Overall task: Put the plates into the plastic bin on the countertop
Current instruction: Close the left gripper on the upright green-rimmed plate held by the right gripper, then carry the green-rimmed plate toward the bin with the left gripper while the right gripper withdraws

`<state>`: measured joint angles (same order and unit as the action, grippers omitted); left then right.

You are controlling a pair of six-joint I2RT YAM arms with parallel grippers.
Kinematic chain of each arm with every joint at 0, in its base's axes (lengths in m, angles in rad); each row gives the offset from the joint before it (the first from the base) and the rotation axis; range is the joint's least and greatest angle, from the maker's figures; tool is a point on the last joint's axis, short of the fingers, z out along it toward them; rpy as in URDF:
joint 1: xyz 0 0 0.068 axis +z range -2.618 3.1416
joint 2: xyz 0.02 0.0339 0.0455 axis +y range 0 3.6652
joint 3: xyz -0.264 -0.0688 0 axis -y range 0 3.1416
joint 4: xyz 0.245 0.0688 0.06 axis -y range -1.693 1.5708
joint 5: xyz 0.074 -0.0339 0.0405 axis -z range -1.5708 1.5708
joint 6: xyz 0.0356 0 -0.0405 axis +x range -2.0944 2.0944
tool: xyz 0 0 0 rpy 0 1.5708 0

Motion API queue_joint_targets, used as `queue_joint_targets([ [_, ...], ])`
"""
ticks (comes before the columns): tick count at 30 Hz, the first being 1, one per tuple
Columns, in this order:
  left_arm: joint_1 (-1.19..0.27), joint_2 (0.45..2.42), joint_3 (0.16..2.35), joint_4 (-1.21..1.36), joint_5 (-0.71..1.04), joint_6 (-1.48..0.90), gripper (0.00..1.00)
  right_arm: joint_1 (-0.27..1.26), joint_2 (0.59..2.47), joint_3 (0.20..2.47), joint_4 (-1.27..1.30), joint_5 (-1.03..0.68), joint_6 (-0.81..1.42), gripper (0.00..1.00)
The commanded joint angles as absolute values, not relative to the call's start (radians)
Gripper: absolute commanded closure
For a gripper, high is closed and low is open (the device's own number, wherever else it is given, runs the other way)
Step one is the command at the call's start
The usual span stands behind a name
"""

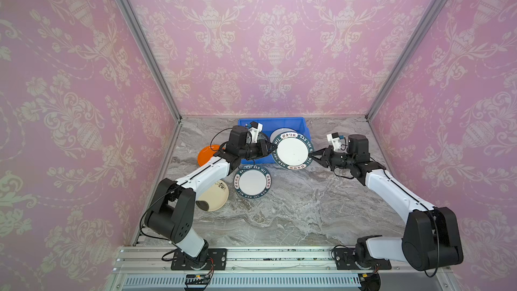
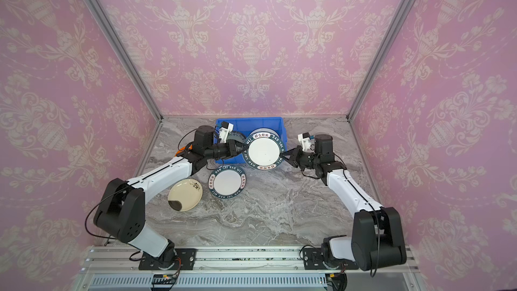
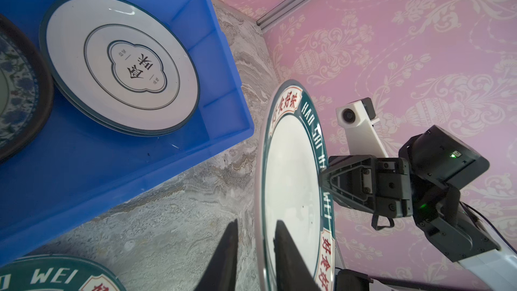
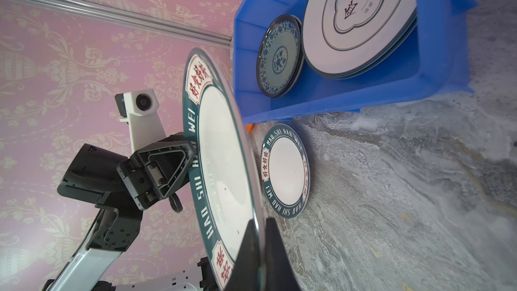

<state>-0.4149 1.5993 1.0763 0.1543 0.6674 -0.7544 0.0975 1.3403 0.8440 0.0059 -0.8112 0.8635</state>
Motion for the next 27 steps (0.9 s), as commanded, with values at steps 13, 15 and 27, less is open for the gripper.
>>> queue_joint_targets([
  [13, -0.402, 1.660, 1.093, 0.210, 0.706, -0.811, 1.00, 0.089, 1.335, 0.865, -0.047, -0.728, 0.783, 0.98],
  [15, -0.402, 1.658, 1.097, 0.215, 0.701, -0.809, 1.00, 0.087, 1.343, 0.874, -0.068, -0.714, 0.767, 0.87],
  [27, -0.396, 1.681, 1.176, 0.193, 0.677, -0.810, 1.00, 0.030, 1.322, 0.838, -0.129, -0.642, 0.745, 0.57],
])
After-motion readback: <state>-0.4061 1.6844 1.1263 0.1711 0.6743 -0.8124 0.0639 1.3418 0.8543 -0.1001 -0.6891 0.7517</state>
